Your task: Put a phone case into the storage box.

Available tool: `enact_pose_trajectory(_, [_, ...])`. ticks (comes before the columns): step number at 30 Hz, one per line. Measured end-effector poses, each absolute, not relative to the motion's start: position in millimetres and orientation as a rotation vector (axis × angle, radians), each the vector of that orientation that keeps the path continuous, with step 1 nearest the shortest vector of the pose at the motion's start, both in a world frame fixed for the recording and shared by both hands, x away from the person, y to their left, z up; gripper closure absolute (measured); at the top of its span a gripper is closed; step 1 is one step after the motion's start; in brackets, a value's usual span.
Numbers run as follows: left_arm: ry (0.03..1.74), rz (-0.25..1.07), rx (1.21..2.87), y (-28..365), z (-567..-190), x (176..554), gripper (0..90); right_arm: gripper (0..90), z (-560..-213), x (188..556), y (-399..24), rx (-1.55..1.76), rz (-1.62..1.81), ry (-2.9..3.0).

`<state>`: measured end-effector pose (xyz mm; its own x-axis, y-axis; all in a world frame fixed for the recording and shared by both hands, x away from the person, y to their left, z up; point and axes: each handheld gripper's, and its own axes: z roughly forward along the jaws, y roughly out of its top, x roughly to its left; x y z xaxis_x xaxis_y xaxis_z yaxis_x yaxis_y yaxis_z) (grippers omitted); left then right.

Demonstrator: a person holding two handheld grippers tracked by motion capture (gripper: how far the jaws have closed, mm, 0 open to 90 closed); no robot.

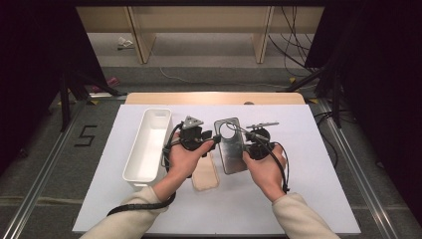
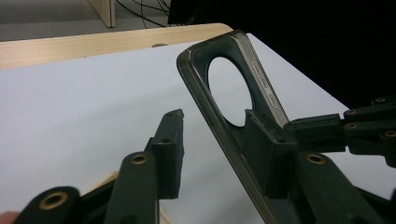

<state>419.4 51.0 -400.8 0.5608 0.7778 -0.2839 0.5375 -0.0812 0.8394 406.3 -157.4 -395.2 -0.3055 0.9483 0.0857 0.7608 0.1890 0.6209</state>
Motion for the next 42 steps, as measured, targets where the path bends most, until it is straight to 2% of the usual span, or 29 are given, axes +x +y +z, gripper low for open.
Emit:
enact_pose_trajectory(16, [1.161,0.218,1.626,59,-397,426,81.4,87.9,-394,402,-149,1.537,0.844,2.157])
enact_pose_trajectory(24, [1.106,0.278,1.636,64,-390,421,84.1,85.2,-394,400,-148,1.499,0.898,2.172])
enact_pose_trajectory(25, [1.094,0.296,1.64,67,-389,420,84.2,81.0,-394,399,-147,1.474,0.921,2.19])
enact_pose_trajectory(26, [1.094,0.296,1.64,67,-389,420,84.2,81.0,-394,399,-147,1.474,0.921,2.19])
enact_pose_trajectory(31, [1.076,0.357,1.646,81,-387,417,84.5,53.1,-395,396,-147,1.384,1.023,2.224])
enact_pose_trajectory(33, [1.075,0.377,1.647,86,-388,417,84.5,46.5,-394,396,-146,1.297,1.063,2.252])
enact_pose_trajectory(37, [1.083,0.391,1.636,96,-388,416,84.6,36.6,-390,393,-146,1.122,1.137,2.271])
enact_pose_trajectory(42, [1.072,0.408,1.63,103,-386,413,84.6,29.6,-388,391,-148,1.029,1.221,2.258])
